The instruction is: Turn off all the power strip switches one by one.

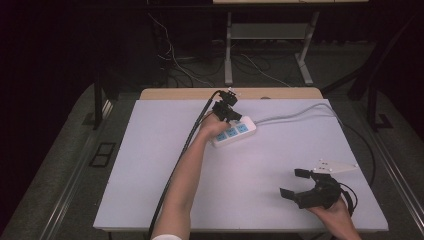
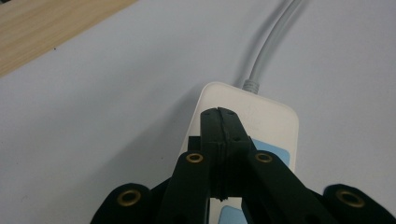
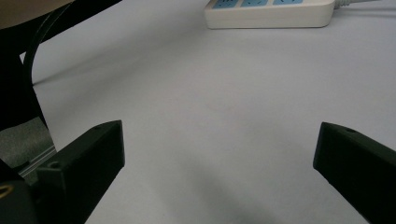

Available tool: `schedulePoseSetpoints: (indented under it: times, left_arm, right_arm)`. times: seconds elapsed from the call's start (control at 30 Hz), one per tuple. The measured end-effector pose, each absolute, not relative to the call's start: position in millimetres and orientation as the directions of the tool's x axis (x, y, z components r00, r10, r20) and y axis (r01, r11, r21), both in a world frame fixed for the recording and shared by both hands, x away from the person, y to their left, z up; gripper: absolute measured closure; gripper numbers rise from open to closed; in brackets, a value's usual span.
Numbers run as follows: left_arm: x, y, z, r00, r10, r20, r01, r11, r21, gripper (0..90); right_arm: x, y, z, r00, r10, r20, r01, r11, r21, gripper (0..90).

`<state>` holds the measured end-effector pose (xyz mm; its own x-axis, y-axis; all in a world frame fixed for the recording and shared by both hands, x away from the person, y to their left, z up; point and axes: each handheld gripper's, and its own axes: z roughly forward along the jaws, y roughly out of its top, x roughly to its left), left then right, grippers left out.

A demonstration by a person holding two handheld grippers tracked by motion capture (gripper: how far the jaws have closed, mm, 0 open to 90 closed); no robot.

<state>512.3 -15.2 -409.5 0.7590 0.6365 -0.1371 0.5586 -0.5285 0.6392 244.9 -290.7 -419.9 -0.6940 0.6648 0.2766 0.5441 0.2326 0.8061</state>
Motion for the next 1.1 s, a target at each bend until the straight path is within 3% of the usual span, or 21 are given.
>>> schedulePoseSetpoints:
  times: [0.3,0.53,0.7,0.8,1.1]
  left_arm:
    - [514,-17,-415,0.74,0.654,-0.155,0.585,-0.514,0.628,89.3]
    - [516,-5,-423,0.703,0.658,-0.269,0.636,-0.414,0.651,89.3]
    - [512,-8,-420,0.722,0.661,-0.206,0.607,-0.461,0.648,89.5]
    - [514,-7,-421,0.707,0.668,-0.232,0.626,-0.44,0.643,89.6]
    - [511,-6,-420,0.699,0.686,-0.2,0.625,-0.45,0.638,89.6]
  right_arm:
    - [245,-290,-420,-0.697,0.662,0.276,0.544,0.237,0.805,1.8]
    - [244,-290,-420,-0.698,0.661,0.274,0.542,0.239,0.806,1.8]
    - [244,-290,-419,-0.698,0.661,0.274,0.542,0.238,0.806,1.8]
    - [244,-290,-419,-0.698,0.661,0.274,0.541,0.238,0.807,1.8]
    - [243,-290,-419,-0.699,0.662,0.272,0.539,0.237,0.808,1.8]
